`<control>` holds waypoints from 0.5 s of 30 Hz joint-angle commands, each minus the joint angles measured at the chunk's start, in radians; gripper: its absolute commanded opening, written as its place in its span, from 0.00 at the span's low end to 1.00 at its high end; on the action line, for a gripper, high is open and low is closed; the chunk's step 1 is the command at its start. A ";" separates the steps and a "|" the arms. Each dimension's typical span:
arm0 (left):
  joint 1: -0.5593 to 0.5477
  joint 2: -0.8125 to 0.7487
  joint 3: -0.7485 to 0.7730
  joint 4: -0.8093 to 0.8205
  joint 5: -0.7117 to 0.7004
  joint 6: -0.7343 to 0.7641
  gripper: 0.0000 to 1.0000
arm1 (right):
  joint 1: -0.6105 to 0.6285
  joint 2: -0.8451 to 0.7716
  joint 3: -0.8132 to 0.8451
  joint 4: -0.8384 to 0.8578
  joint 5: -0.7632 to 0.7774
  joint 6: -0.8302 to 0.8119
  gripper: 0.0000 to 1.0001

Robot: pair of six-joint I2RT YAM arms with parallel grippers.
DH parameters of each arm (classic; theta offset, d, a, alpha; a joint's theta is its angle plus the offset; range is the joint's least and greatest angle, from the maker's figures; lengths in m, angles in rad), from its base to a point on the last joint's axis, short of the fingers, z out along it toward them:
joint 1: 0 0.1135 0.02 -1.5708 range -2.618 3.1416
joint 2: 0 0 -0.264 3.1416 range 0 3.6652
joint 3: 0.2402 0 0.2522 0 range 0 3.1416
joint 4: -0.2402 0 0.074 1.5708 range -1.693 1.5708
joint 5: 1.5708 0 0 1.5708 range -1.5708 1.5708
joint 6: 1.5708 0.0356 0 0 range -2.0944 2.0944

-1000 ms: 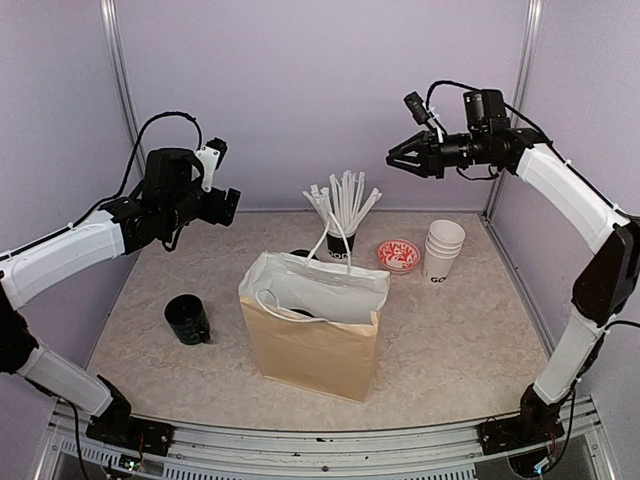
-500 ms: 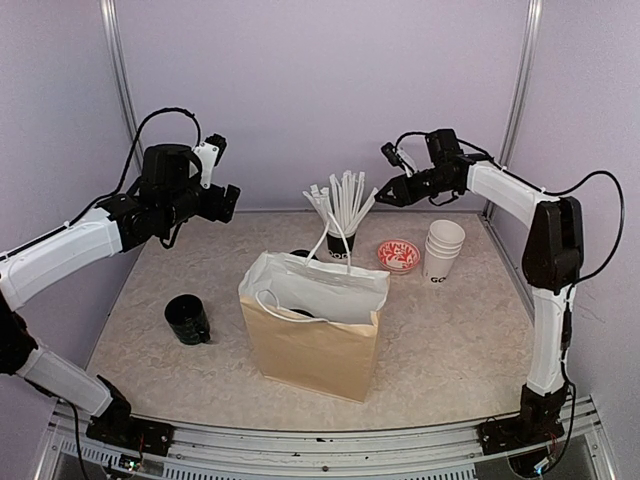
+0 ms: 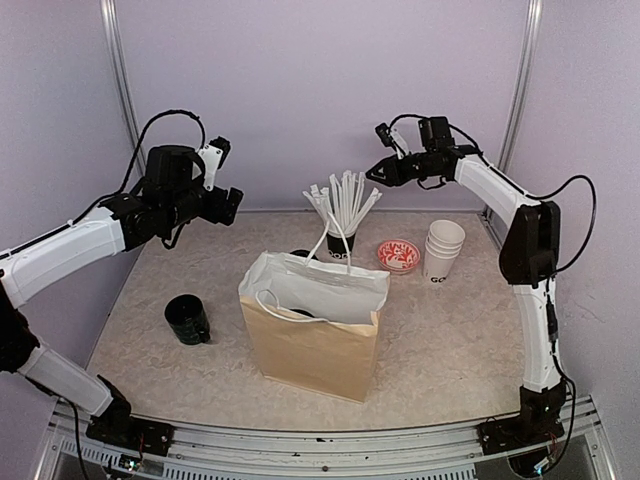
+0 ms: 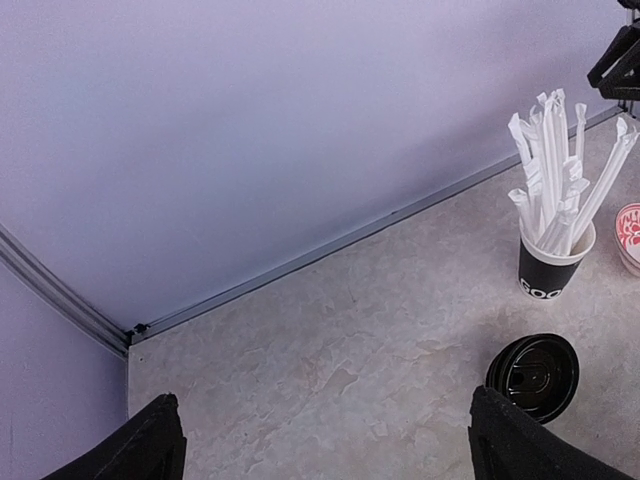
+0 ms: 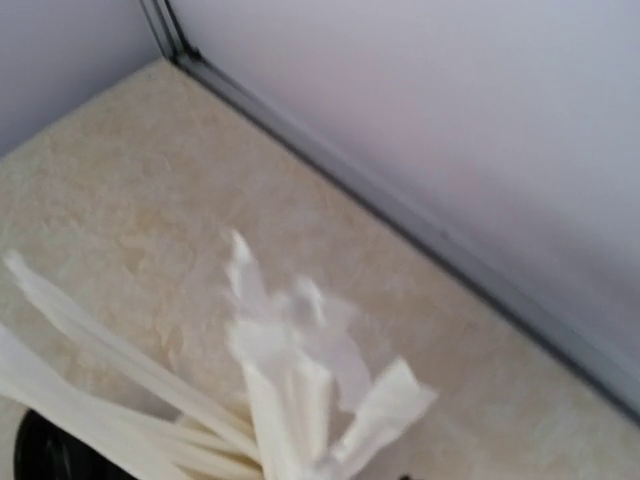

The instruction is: Pack the takeout coffee

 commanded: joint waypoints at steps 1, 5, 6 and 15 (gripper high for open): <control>0.007 0.014 0.027 -0.008 0.013 0.004 0.96 | 0.019 0.042 0.029 -0.026 0.002 0.006 0.34; 0.007 0.018 0.028 -0.010 0.019 0.004 0.96 | 0.030 0.057 0.043 -0.025 0.023 0.009 0.35; 0.007 0.021 0.029 -0.011 0.021 0.003 0.96 | 0.031 0.060 0.048 -0.025 0.025 0.013 0.35; 0.007 0.029 0.029 -0.013 0.031 0.001 0.96 | 0.049 0.100 0.093 -0.013 0.053 0.028 0.31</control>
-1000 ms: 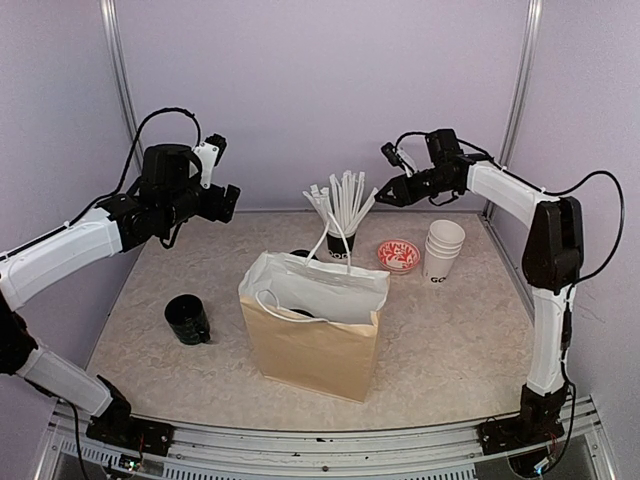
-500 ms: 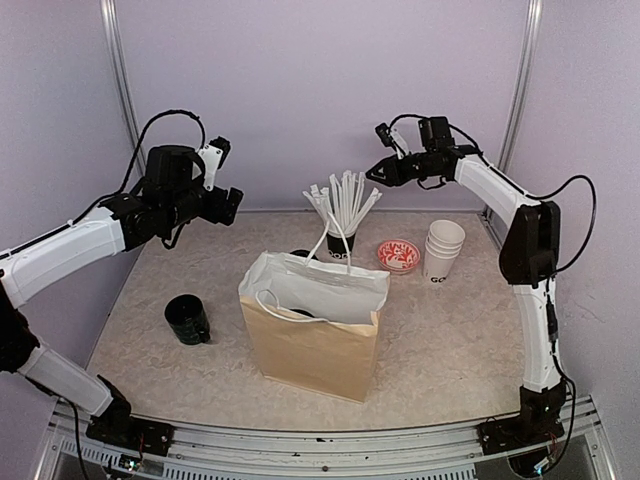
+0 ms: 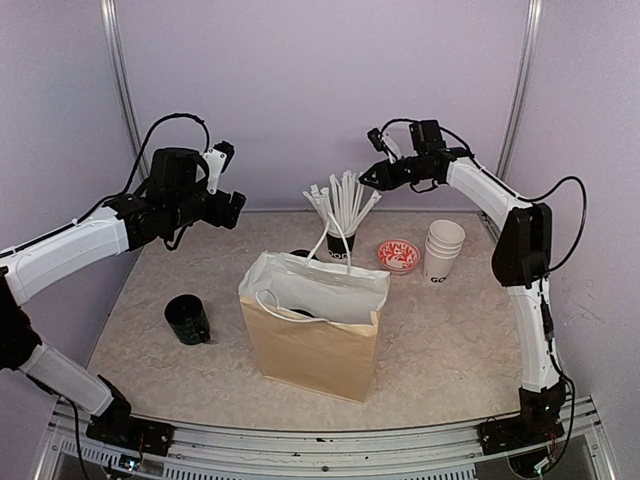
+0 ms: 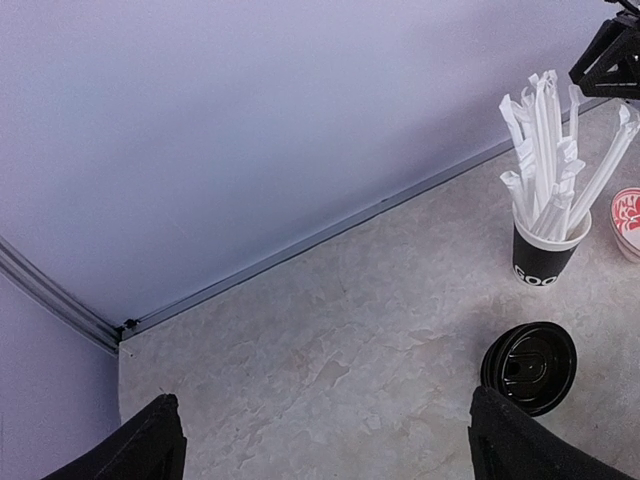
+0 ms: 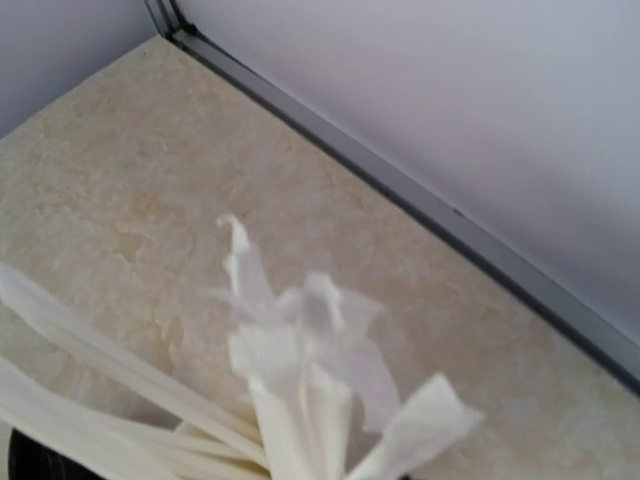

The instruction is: Pack the takeout coffee

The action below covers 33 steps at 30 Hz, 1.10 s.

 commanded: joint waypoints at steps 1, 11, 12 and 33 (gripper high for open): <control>0.007 0.010 0.030 -0.002 0.016 0.000 0.96 | 0.015 0.043 0.048 0.017 0.026 0.024 0.30; 0.007 0.011 0.033 -0.008 0.022 0.001 0.96 | 0.030 0.054 0.053 0.008 0.074 0.018 0.21; 0.007 0.011 0.032 -0.008 0.022 0.002 0.96 | 0.030 0.053 0.052 0.009 0.072 0.020 0.18; 0.007 0.015 0.031 -0.014 0.025 0.010 0.96 | 0.075 -0.254 -0.042 0.001 0.100 -0.022 0.00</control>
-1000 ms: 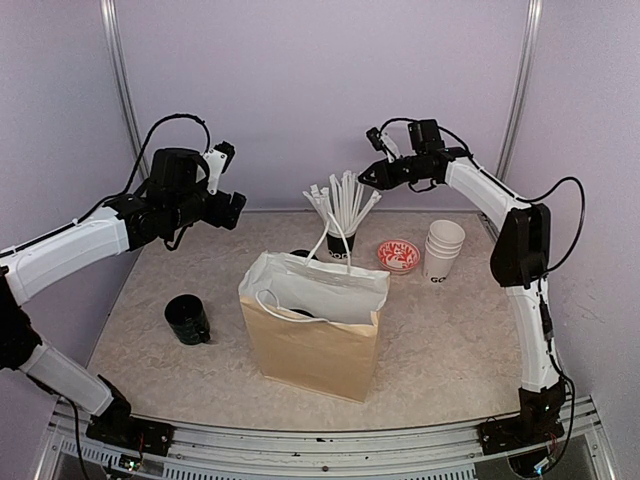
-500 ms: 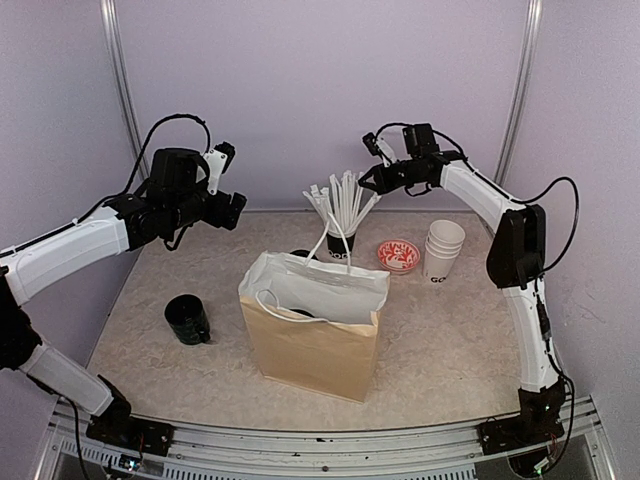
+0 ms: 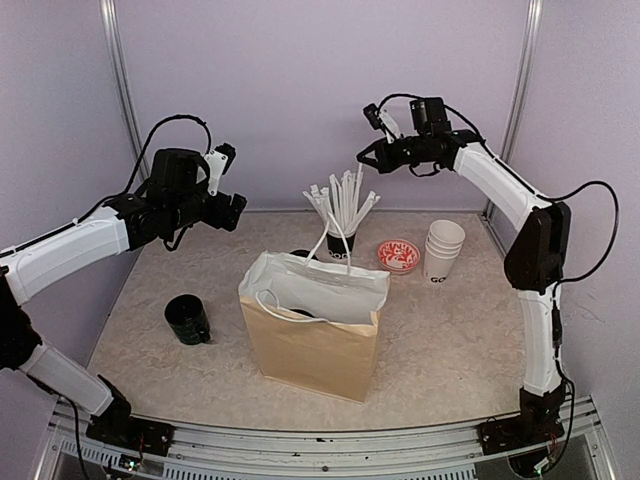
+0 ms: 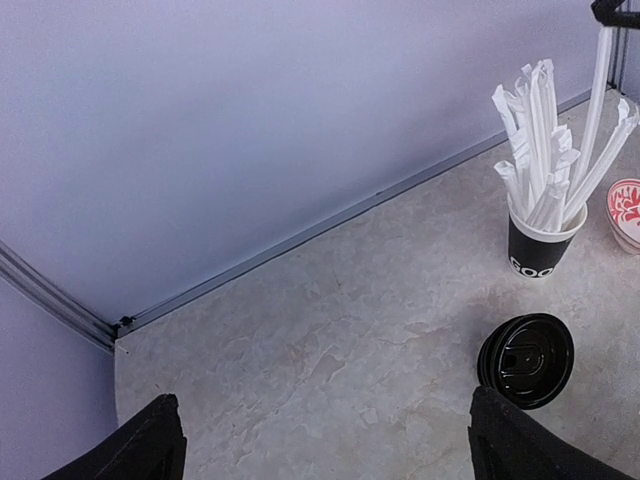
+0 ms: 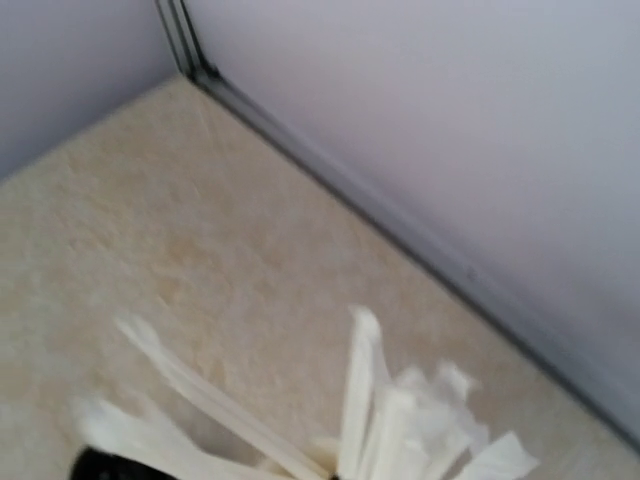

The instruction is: Pack the takeout coffee

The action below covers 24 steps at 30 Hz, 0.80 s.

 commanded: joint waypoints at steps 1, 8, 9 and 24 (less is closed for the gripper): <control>0.007 0.013 0.031 0.003 0.010 0.009 0.96 | 0.012 -0.147 -0.006 0.001 0.028 -0.034 0.00; 0.007 0.017 0.030 0.003 0.005 0.012 0.96 | 0.012 -0.366 -0.116 0.026 0.017 -0.073 0.00; 0.008 0.018 0.030 0.002 0.001 0.012 0.96 | 0.013 -0.394 -0.127 0.026 -0.009 -0.078 0.00; 0.012 0.001 0.015 0.023 -0.059 0.028 0.97 | 0.136 -0.524 -0.106 0.022 -0.512 -0.048 0.00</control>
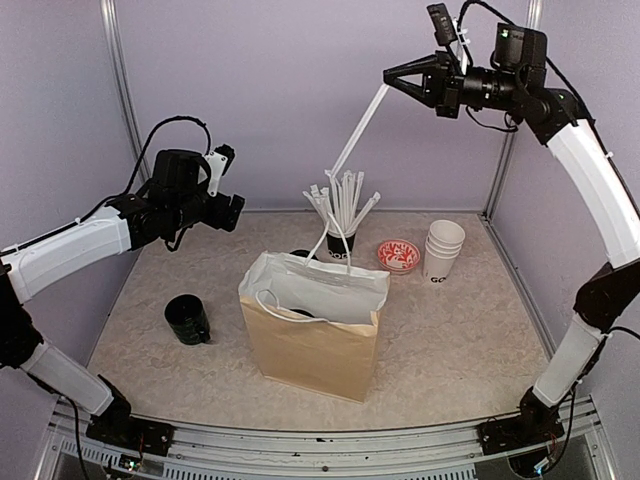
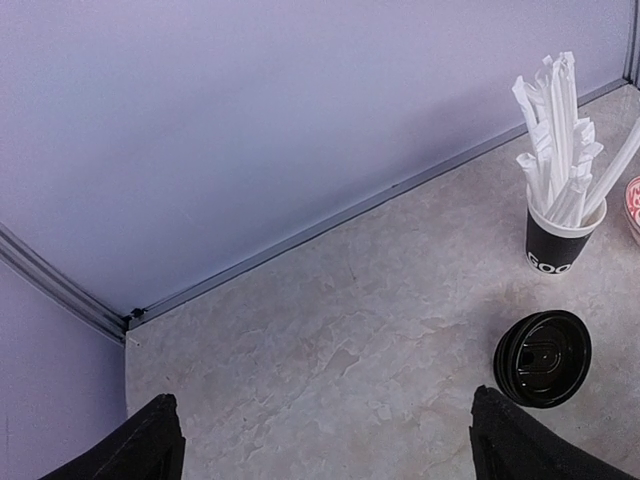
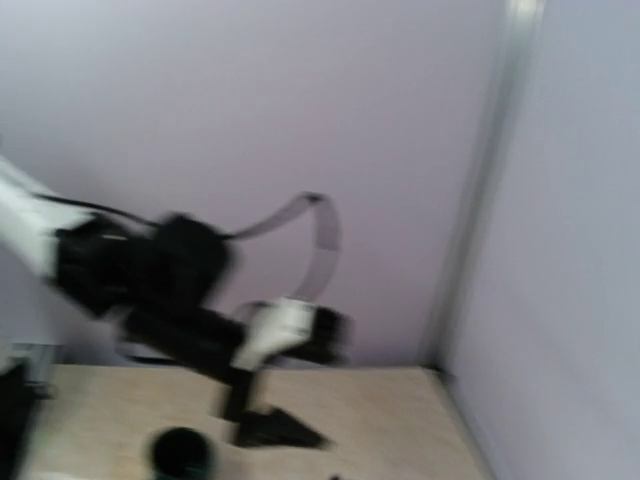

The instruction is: Pack the takeout coffee

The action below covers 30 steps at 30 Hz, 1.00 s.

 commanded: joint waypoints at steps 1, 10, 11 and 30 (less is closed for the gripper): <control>0.007 -0.012 0.013 0.025 -0.035 0.024 0.97 | 0.108 0.042 0.006 -0.017 -0.142 -0.008 0.00; 0.008 -0.013 0.004 0.029 -0.077 0.047 0.98 | 0.290 0.090 -0.009 -0.169 -0.144 -0.157 0.00; 0.008 -0.016 0.005 0.029 -0.076 0.047 0.98 | 0.299 0.089 -0.024 -0.185 -0.133 -0.179 0.00; 0.011 -0.020 0.011 0.025 -0.067 0.027 0.99 | 0.337 0.092 -0.029 -0.294 0.046 -0.348 0.68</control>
